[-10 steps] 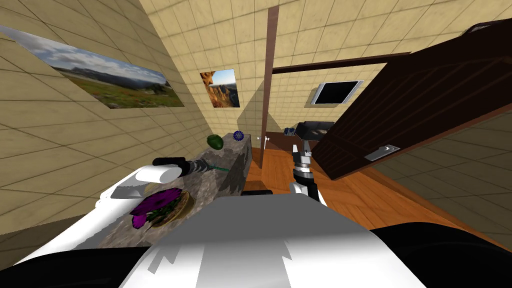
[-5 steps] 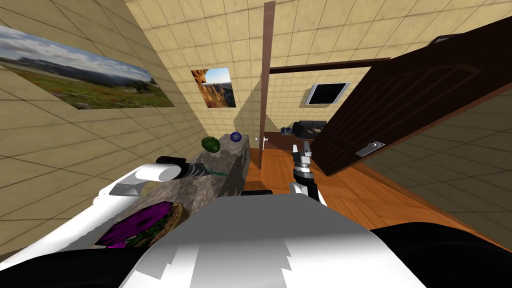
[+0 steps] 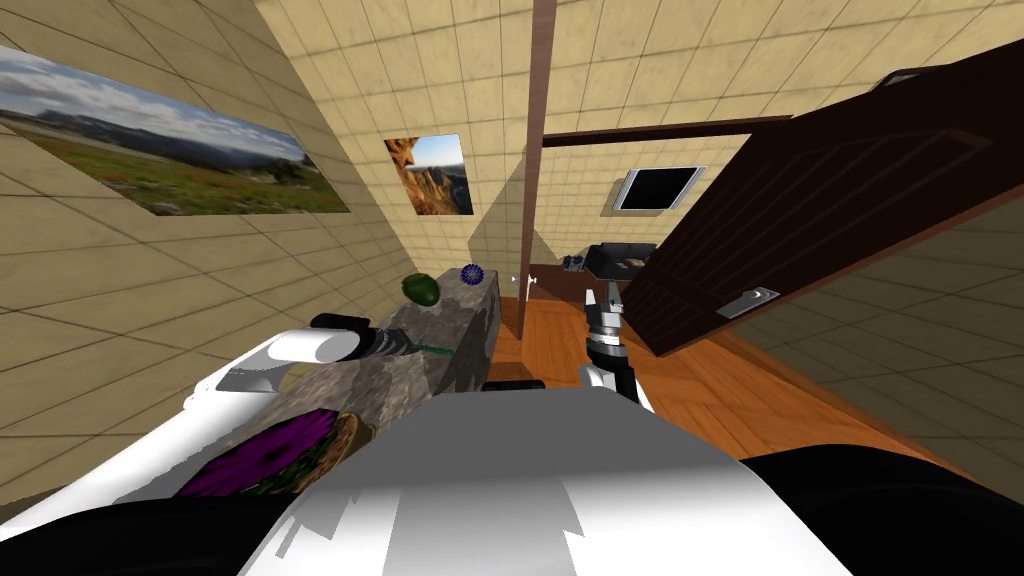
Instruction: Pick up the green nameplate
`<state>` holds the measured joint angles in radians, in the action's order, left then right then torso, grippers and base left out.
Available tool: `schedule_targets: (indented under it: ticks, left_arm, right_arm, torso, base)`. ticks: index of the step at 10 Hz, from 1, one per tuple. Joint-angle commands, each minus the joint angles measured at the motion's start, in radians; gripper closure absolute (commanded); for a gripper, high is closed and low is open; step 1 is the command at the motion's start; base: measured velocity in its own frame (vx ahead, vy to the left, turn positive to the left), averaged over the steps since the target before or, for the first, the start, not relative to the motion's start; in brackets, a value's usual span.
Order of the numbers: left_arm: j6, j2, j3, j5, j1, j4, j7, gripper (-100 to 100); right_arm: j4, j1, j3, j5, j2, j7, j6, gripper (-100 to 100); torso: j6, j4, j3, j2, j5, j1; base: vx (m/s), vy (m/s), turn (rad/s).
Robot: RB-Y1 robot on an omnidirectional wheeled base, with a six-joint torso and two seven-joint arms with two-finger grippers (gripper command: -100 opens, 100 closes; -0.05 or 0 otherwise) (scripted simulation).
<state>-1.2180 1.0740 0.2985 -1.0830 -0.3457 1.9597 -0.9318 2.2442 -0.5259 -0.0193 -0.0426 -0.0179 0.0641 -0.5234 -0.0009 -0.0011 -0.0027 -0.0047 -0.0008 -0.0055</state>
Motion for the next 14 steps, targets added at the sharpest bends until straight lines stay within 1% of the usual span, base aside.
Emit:
schedule_targets:
  ticks: [1, 2, 3, 4, 5, 6, 7, 8, 9, 10, 11, 12, 13, 14]
  left_arm:
    - [-0.002, -0.005, 0.017, -0.028, 0.003, -0.047, 0.05, -100]
    - [-0.002, -0.005, 0.017, -0.028, 0.003, -0.047, 0.078, -100]
    - [-0.002, -0.005, 0.017, -0.028, 0.003, -0.047, 0.086, -100]
    - [-0.003, -0.01, 0.032, -0.053, 0.004, -0.089, 0.127, -100]
    - [-0.003, -0.01, 0.032, -0.053, 0.004, -0.089, 0.149, -100]
    - [-0.003, -0.01, 0.032, -0.053, 0.004, -0.089, 0.154, -100]
    - [-0.003, -0.015, 0.047, -0.078, 0.005, -0.131, 0.196, -100]
    - [-0.003, -0.015, 0.047, -0.078, 0.005, -0.131, 0.221, -100]
    - [-0.004, -0.02, 0.062, -0.102, 0.007, -0.173, 0.251, -100]
    - [-0.004, -0.02, 0.062, -0.102, 0.007, -0.173, 0.279, -100]
    - [-0.004, -0.02, 0.062, -0.102, 0.007, -0.173, 0.292, -100]
    - [-0.005, -0.026, 0.077, -0.127, 0.008, -0.215, 0.329, -100]
    - [-0.005, -0.026, 0.077, -0.127, 0.008, -0.215, 0.355, -100]
    - [-0.005, -0.031, 0.092, -0.152, 0.009, -0.257, 0.384, -100]
  right_arm:
    - [0.0, 0.0, 0.0, 0.0, 0.0, 0.0, 0.0, 0]
    - [0.0, 0.0, 0.0, 0.0, 0.0, 0.0, 0.0, 0]
    - [0.0, 0.0, 0.0, 0.0, 0.0, 0.0, 0.0, 0]
    - [0.0, 0.0, 0.0, 0.0, 0.0, 0.0, 0.0, 0]
    - [0.0, 0.0, 0.0, 0.0, 0.0, 0.0, 0.0, 0]
    - [0.0, 0.0, 0.0, 0.0, 0.0, 0.0, 0.0, 0]
    - [0.0, 0.0, 0.0, 0.0, 0.0, 0.0, 0.0, 0]
    - [0.0, 0.0, 0.0, 0.0, 0.0, 0.0, 0.0, 0]
    - [0.0, 0.0, 0.0, 0.0, 0.0, 0.0, 0.0, 0]
    - [0.0, 0.0, 0.0, 0.0, 0.0, 0.0, 0.0, 0]
    - [0.0, 0.0, 0.0, 0.0, 0.0, 0.0, 0.0, 0]
    - [0.0, 0.0, 0.0, 0.0, 0.0, 0.0, 0.0, 0]
    - [0.0, 0.0, 0.0, 0.0, 0.0, 0.0, 0.0, 0]
    - [0.0, 0.0, 0.0, 0.0, 0.0, 0.0, 0.0, 0]
  torso:
    - [0.0, 0.0, 0.0, 0.0, 0.0, 0.0]
    - [0.0, 0.0, -0.001, -0.002, 0.0, -0.002]
    - [0.0, 0.0, -0.001, -0.001, 0.0, -0.001]
    - [0.0, 0.0, 0.001, 0.001, 0.0, 0.001]
    - [-0.001, 0.0, 0.001, 0.001, 0.0, 0.002]
    - [0.0, 0.0, 0.001, 0.001, 0.0, 0.001]
    - [0.0, 0.0, 0.001, 0.002, 0.0, 0.001]
    - [0.0, 0.0, 0.0, 0.001, 0.0, 0.0]
    - [0.0, 0.0, 0.0, 0.0, 0.0, 0.0]
    - [0.0, 0.0, 0.0, 0.0, 0.0, -0.001]
    - [0.0, 0.0, 0.0, -0.001, 0.0, -0.001]
    - [0.0, 0.0, 0.0, 0.001, 0.0, 0.001]
    - [0.0, 0.0, 0.0, 0.0, 0.0, 0.001]
    - [0.0, 0.0, 0.0, 0.0, 0.0, 0.0]
  base:
    - [0.096, -0.088, 0.11]
    - [0.071, -0.078, 0.072]
    - [0.019, -0.029, 0.008]
    - [0.037, -0.027, 0.128]
    - [0.045, -0.042, 0.074]
    - [0.028, -0.038, -0.019]
    - [0.054, -0.057, 0.106]
    - [0.06, -0.056, 0.076]
    - [0.069, -0.086, 0.14]
    - [0.065, -0.084, 0.066]
    - [0.035, -0.036, -0.02]
    - [0.063, -0.042, 0.107]
    - [0.056, -0.06, 0.081]
    - [0.068, -0.075, 0.12]
